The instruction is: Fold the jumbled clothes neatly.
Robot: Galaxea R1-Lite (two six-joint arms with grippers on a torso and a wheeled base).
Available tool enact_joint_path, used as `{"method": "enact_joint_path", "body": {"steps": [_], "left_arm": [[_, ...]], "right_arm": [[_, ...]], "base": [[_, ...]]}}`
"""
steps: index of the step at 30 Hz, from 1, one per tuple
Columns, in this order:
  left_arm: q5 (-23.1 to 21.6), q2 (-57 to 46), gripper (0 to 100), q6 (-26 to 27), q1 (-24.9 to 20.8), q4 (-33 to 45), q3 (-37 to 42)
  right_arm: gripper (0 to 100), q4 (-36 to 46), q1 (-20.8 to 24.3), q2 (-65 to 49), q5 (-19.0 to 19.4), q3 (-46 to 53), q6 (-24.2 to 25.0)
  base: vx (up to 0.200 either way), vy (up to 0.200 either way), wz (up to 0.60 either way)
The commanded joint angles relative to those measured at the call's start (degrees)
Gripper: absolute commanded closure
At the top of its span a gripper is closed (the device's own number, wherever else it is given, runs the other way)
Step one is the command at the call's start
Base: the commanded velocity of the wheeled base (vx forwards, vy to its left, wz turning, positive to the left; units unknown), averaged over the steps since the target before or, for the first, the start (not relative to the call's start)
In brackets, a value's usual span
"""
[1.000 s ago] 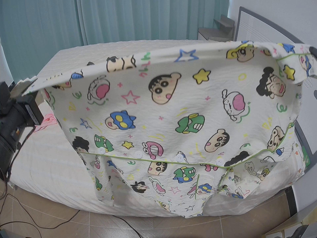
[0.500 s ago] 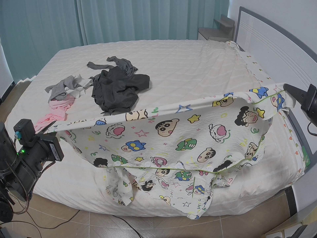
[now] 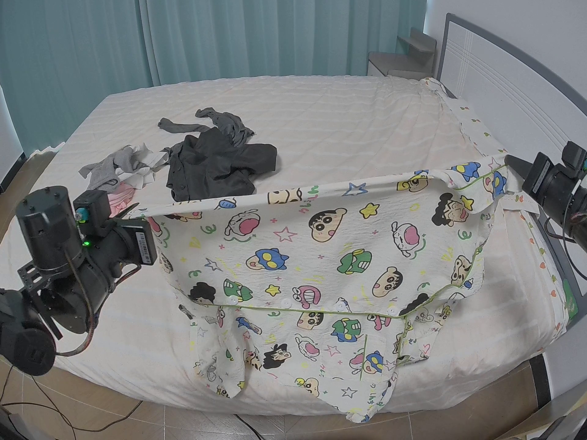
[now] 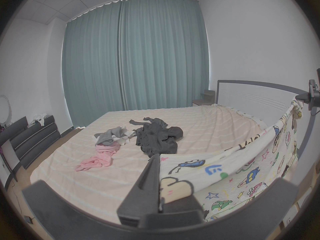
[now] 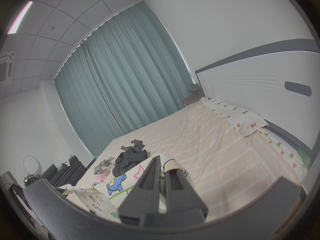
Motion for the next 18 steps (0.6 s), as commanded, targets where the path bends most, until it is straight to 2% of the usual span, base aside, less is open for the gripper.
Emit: {"method": "enact_joint_path", "body": {"steps": [1,10,15,18], "left_arm": [[0.0,8.4,100,-0.9,0.1,0.0,-3.8],[0.0,21.8,100,-3.2,0.6,-0.2,-11.5],[0.1,28.7,100,-3.7,2.0,-0.3,-15.7],[0.5,32.6,100,-5.7,2.5,-1.3,-18.4]], "right_arm": [[100,-3.9,-2.1,8.0,0.0,-0.6,-0.3],[100,-15.4,-3.9,23.4,-0.1,-3.1,-0.7],[100,-21.4,-3.9,30.4,-0.2,-5.0,-1.1],[100,-21.7,-3.9,33.4,-0.6,-6.9,-1.1]], "base": [[0.200,0.000,0.00],[0.200,0.000,0.00],[0.000,0.000,0.00],[0.000,0.000,0.00]]}}
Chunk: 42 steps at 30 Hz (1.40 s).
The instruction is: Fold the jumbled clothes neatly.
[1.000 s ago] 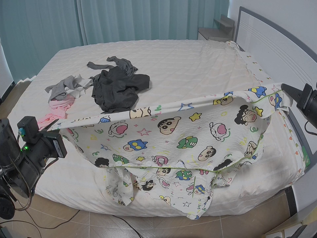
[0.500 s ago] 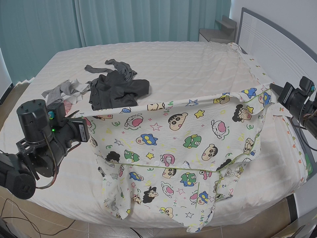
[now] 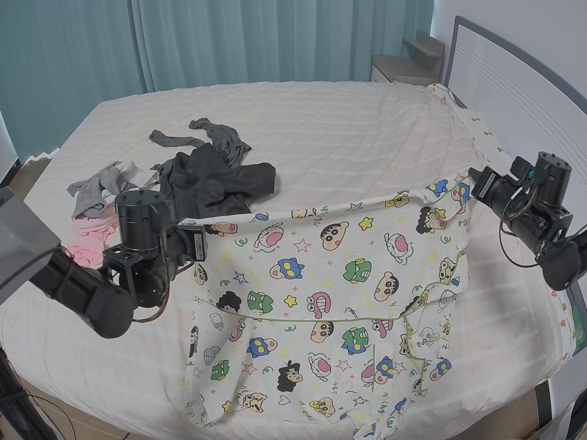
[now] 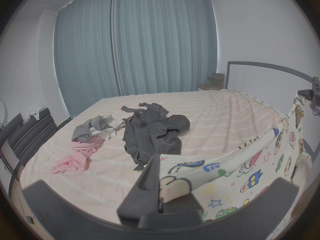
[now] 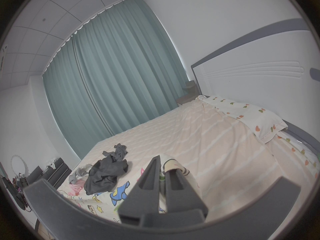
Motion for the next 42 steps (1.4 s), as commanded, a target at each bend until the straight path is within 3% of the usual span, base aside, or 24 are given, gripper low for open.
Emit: {"method": "enact_joint_path", "body": {"steps": [1,21,22,23,31,34,39,41,42], "left_arm": [[0.4,9.3,100,-1.9,1.2,-0.9,-4.7],[1.3,36.5,100,-3.5,4.4,-1.9,-32.8],[1.3,37.7,0,-3.6,4.6,-1.8,-34.9],[1.4,38.3,0,-3.6,4.7,-1.8,-36.0],[6.6,42.4,0,-3.8,5.6,-2.4,-44.9],[7.3,42.3,0,-3.8,6.9,-2.4,-46.2],[7.4,42.1,0,-4.1,8.4,-3.3,-46.2],[7.4,41.8,0,-4.0,9.5,-6.3,-45.8],[7.6,41.4,0,-4.0,9.7,-6.9,-45.6]], "right_arm": [[100,-1.8,-0.2,8.8,-0.3,-2.8,-0.1],[100,-1.7,-1.0,33.3,-0.7,-22.9,-0.1],[100,-1.3,-1.0,34.7,-0.6,-24.5,-0.1],[0,-1.3,-1.0,35.3,-0.5,-25.1,-0.1],[0,-1.6,-1.9,39.8,-0.7,-32.6,1.5],[0,-0.7,-2.4,39.3,-1.6,-33.6,7.8],[0,4.5,-4.1,38.3,-1.1,-35.0,12.5],[0,11.8,-5.5,37.9,-0.9,-40.1,22.6],[0,15.1,-5.8,37.8,-0.8,-41.8,25.4]], "base": [[0.000,0.000,0.00],[0.000,0.000,0.00],[0.000,0.000,0.00],[0.000,0.000,0.00],[0.000,0.000,0.00],[0.000,0.000,0.00],[0.000,0.000,0.00],[0.000,0.000,0.00],[0.000,0.000,0.00]]}}
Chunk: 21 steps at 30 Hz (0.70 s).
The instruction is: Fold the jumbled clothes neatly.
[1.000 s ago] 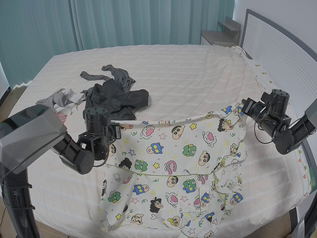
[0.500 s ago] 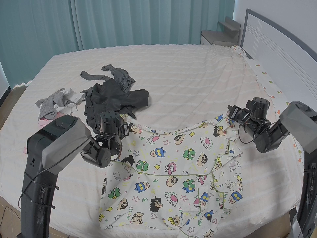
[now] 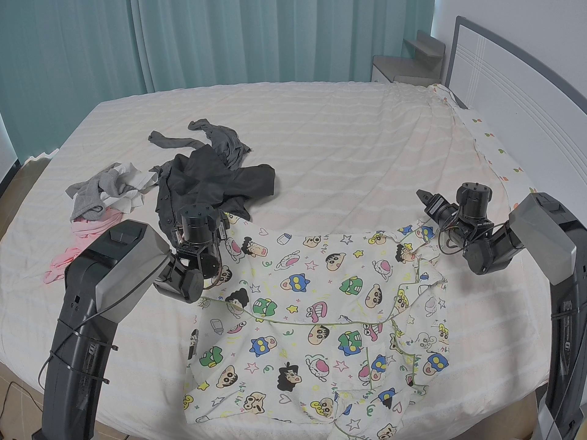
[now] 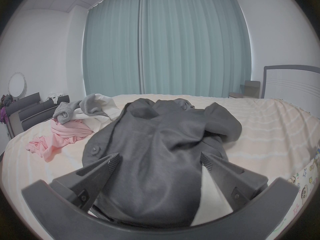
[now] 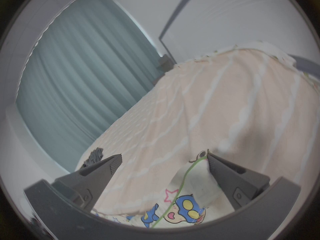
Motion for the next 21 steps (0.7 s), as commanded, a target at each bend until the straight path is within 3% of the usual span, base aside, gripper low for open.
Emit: {"method": "enact_joint_path", "body": {"steps": [1,2,3,7,10,12,15,19,20,21], "left_arm": [[0.7,-1.1,0,0.0,2.3,-3.5,0.7],[0.8,-1.7,0,-0.1,2.5,-3.6,1.0],[0.9,-3.7,0,-0.3,2.9,-3.6,3.1],[0.6,-11.4,0,-3.2,3.1,-3.5,10.4],[0.0,-15.3,0,-4.8,3.2,-3.5,13.5],[-0.9,-19.8,0,-6.7,3.7,-3.4,17.2],[-4.6,-26.6,0,-10.0,3.7,-3.3,24.4],[-11.9,-39.0,0,-10.5,3.1,-3.1,42.4],[-12.3,-39.5,0,-10.5,3.1,-3.1,42.9],[-14.5,-42.5,0,-10.6,2.4,-3.1,47.0]], "right_arm": [[0,13.3,-2.7,-0.9,0.7,-9.1,13.4],[0,14.8,-2.8,-1.0,0.9,-10.0,14.7],[0,19.2,-3.1,-2.0,2.1,-13.1,19.4],[0,22.3,-4.2,-5.6,8.2,-15.8,31.4],[0,22.2,-4.5,-7.9,10.8,-14.2,33.0],[0,21.5,-4.1,-10.9,11.9,-10.1,32.5],[0,21.4,-3.8,-15.1,14.6,-3.3,27.6],[0,17.7,-3.4,-21.1,16.8,11.4,14.0],[0,17.6,-3.5,-21.2,16.9,11.9,13.6],[0,15.2,-3.4,-22.2,17.0,15.8,10.3]], "base": [[0.000,0.000,0.00],[0.000,0.000,0.00],[0.000,0.000,0.00],[0.000,0.000,0.00],[0.000,0.000,0.00],[0.000,0.000,0.00],[0.000,0.000,0.00],[0.000,0.000,0.00],[0.000,0.000,0.00],[0.000,0.000,0.00]]}}
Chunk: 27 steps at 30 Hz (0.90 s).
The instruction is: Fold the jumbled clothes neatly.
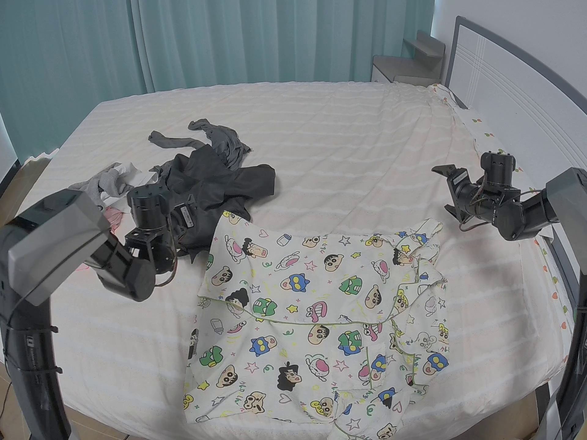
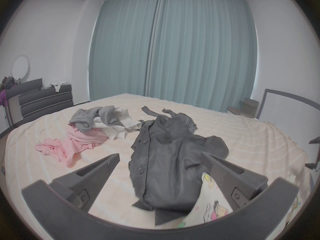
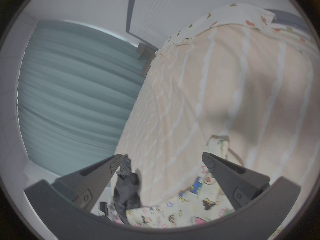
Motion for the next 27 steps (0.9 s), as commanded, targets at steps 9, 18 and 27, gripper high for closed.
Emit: {"method": "enact_joint_path", "body": {"steps": [9,18,27], "left_arm": [[-9.9,-29.2,0,-8.1,-5.2,-0.2,32.5],[-9.3,-31.3,0,-8.1,-7.8,-0.3,37.2],[-8.8,-35.4,0,-8.1,-11.5,-0.3,42.2]], "right_arm": [[0,-14.4,3.2,-12.3,3.5,30.8,-17.4],[0,-14.4,9.2,-10.0,3.2,30.0,-8.0],[0,-14.1,12.1,-2.9,-2.2,29.9,-7.9]], "base": [[0.044,0.000,0.00],[0.089,0.000,0.00],[0.000,0.000,0.00]]}}
